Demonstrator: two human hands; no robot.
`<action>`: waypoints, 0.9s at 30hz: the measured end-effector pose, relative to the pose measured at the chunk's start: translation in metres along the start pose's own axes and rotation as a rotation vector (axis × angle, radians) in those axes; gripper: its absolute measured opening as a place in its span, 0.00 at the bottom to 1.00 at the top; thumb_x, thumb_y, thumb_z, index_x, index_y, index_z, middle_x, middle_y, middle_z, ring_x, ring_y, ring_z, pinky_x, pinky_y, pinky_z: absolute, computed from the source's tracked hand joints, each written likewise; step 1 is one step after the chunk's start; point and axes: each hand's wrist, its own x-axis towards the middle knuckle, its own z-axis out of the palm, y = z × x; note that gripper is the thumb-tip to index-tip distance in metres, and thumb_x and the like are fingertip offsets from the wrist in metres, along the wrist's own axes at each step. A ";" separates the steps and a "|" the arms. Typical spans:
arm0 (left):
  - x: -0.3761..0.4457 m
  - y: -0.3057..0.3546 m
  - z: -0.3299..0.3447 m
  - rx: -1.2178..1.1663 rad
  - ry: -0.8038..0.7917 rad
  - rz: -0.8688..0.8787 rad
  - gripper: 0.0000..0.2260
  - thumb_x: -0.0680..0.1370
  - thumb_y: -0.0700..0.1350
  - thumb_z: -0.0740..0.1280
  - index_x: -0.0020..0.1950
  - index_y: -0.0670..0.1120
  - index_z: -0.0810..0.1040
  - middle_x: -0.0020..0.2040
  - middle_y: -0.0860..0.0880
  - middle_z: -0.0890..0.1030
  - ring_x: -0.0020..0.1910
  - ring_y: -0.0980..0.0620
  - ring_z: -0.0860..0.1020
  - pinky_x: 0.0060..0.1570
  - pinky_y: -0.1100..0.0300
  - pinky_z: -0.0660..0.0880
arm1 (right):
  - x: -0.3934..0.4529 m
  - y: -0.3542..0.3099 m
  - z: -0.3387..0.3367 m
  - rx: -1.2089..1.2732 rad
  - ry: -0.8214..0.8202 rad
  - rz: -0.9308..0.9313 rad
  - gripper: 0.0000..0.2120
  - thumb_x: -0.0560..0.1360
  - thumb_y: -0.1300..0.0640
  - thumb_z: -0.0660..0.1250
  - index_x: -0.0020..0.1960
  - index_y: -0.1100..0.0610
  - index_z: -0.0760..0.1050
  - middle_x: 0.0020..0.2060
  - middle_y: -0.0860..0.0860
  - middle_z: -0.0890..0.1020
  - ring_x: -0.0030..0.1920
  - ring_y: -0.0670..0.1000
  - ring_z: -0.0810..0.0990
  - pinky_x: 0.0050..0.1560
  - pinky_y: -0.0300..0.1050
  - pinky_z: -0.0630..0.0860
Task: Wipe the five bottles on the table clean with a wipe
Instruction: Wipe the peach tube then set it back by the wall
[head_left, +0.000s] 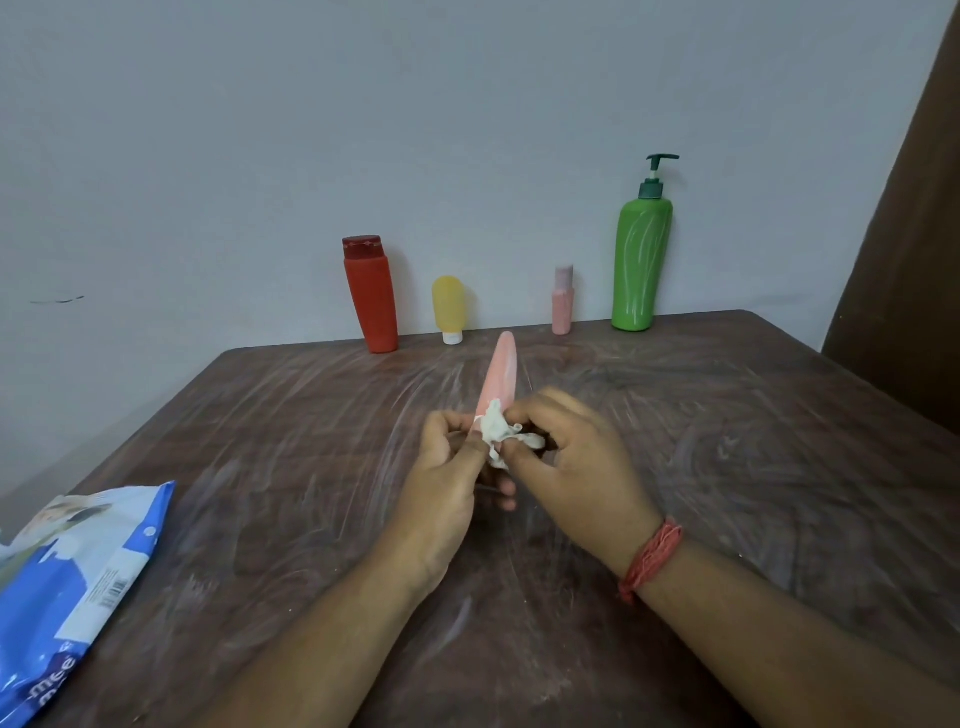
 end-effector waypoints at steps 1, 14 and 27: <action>0.001 0.000 0.000 -0.001 -0.004 0.000 0.05 0.85 0.45 0.61 0.58 0.44 0.71 0.41 0.49 0.84 0.35 0.50 0.80 0.35 0.58 0.79 | 0.000 0.000 0.000 -0.029 0.003 -0.022 0.05 0.73 0.63 0.72 0.47 0.55 0.80 0.42 0.43 0.77 0.41 0.38 0.75 0.40 0.25 0.67; -0.002 -0.002 0.003 0.195 -0.109 0.117 0.05 0.78 0.55 0.63 0.46 0.55 0.73 0.36 0.55 0.77 0.30 0.55 0.71 0.34 0.60 0.77 | 0.020 0.024 -0.030 -0.128 0.291 0.037 0.09 0.76 0.66 0.68 0.54 0.58 0.81 0.47 0.46 0.77 0.44 0.40 0.74 0.44 0.27 0.68; 0.000 0.000 0.001 0.010 -0.121 0.005 0.06 0.80 0.48 0.57 0.49 0.47 0.70 0.38 0.47 0.78 0.28 0.53 0.69 0.31 0.56 0.74 | 0.027 0.029 -0.041 -0.384 0.190 -0.157 0.11 0.75 0.69 0.68 0.55 0.60 0.81 0.47 0.55 0.80 0.47 0.54 0.79 0.48 0.48 0.76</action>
